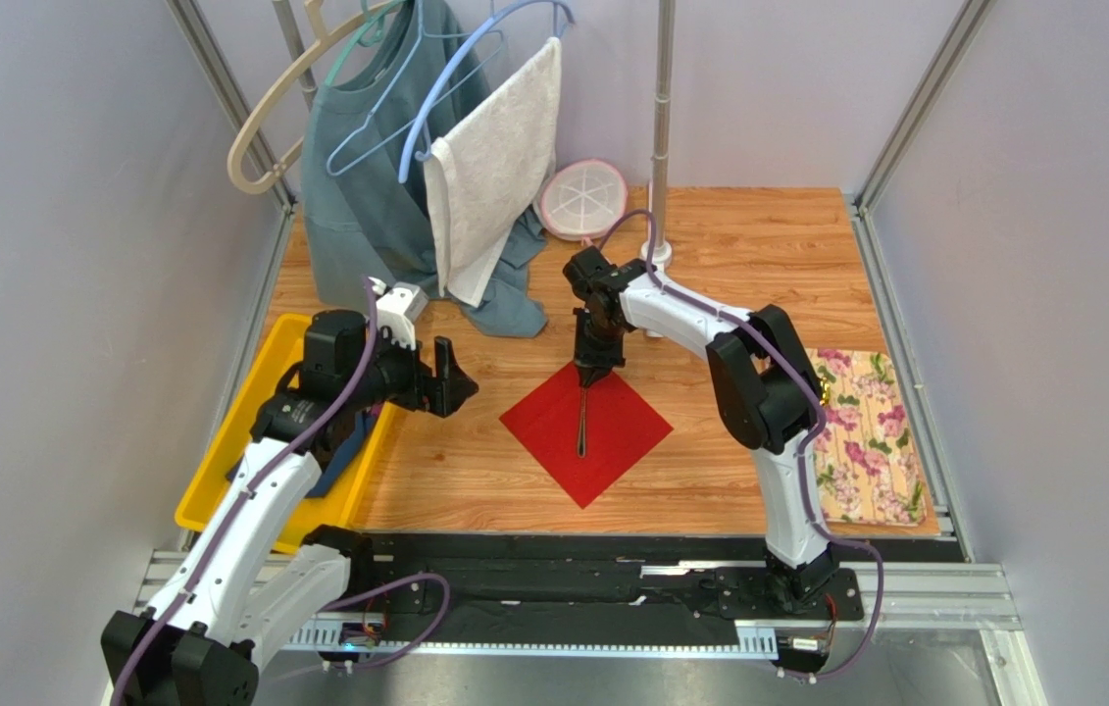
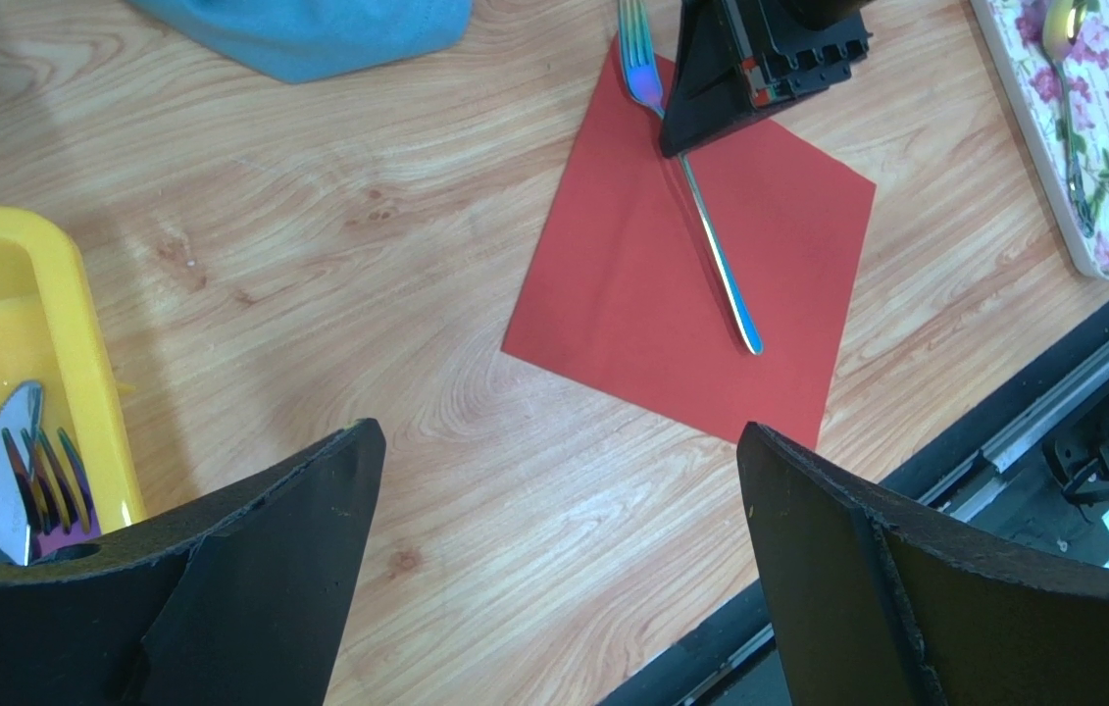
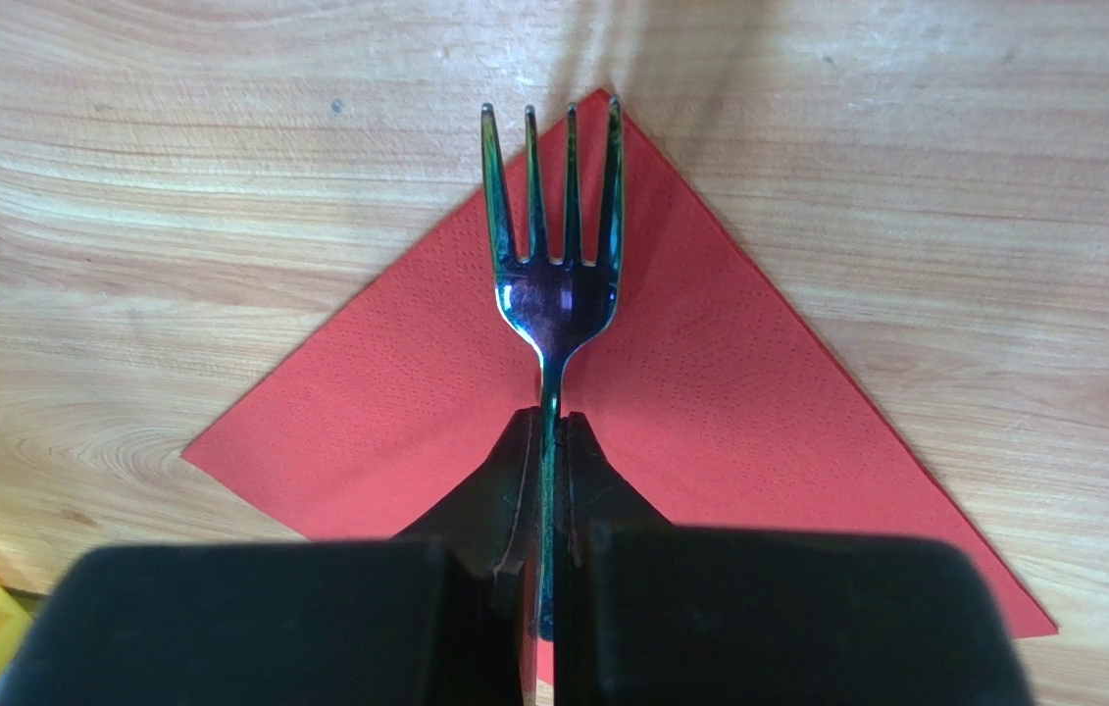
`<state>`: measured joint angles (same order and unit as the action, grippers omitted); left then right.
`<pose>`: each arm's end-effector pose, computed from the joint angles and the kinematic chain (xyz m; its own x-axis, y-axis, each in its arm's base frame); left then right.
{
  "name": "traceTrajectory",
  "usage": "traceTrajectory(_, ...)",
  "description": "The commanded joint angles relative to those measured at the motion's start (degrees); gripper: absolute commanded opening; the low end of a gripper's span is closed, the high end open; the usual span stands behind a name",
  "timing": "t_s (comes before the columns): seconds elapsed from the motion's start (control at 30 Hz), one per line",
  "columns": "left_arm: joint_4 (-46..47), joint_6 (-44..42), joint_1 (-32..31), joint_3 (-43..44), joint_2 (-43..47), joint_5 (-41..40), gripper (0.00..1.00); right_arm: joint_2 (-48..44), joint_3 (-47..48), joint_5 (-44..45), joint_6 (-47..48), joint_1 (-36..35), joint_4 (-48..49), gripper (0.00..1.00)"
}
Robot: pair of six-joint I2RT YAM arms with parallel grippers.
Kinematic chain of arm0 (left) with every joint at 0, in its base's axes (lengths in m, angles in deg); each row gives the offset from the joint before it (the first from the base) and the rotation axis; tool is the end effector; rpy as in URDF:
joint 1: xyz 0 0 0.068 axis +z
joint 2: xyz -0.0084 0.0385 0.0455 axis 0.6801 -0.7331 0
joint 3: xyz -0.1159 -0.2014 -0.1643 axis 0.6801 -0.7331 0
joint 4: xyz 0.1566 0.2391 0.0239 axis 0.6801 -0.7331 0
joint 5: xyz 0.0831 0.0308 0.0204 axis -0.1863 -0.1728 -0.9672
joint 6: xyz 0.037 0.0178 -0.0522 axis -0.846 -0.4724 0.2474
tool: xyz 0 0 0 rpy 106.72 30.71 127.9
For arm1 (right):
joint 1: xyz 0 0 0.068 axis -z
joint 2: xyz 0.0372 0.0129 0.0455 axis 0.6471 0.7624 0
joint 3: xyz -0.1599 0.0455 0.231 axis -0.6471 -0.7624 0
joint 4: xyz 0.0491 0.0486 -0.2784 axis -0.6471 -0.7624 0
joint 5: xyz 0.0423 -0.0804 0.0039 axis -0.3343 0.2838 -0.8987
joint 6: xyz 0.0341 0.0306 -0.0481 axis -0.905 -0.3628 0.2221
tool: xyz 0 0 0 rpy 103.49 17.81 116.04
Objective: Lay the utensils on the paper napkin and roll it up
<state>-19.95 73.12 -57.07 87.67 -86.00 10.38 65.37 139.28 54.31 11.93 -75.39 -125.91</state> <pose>0.2078 -0.0745 0.2889 -0.6271 -0.0293 -0.7784 0.4346 0.8161 -0.3808 0.3756 0.2696 0.1522 -0.9931 0.0346 -0.1121 0.0120 0.9804 0.1966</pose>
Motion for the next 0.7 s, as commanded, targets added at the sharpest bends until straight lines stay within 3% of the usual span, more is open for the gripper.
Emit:
traceTrajectory(0.0, 2.02, 0.73, 0.24, -0.66, 0.43, 0.9, 0.99, 0.81, 3.06, -0.72, -1.17, -0.09, 0.18, 0.01)
traceTrajectory(0.27, 2.11, 0.55, 0.24, -0.75, 0.43, 0.82, 0.99, 1.51, 4.12, 0.07, -1.09, -0.09, 0.01, 0.02)
traceTrajectory(0.67, 2.37, 0.38, 0.24, -1.01, -0.01, 0.46, 0.99, 3.01, 3.85, -0.02, -1.35, -0.09, -0.17, 0.14)
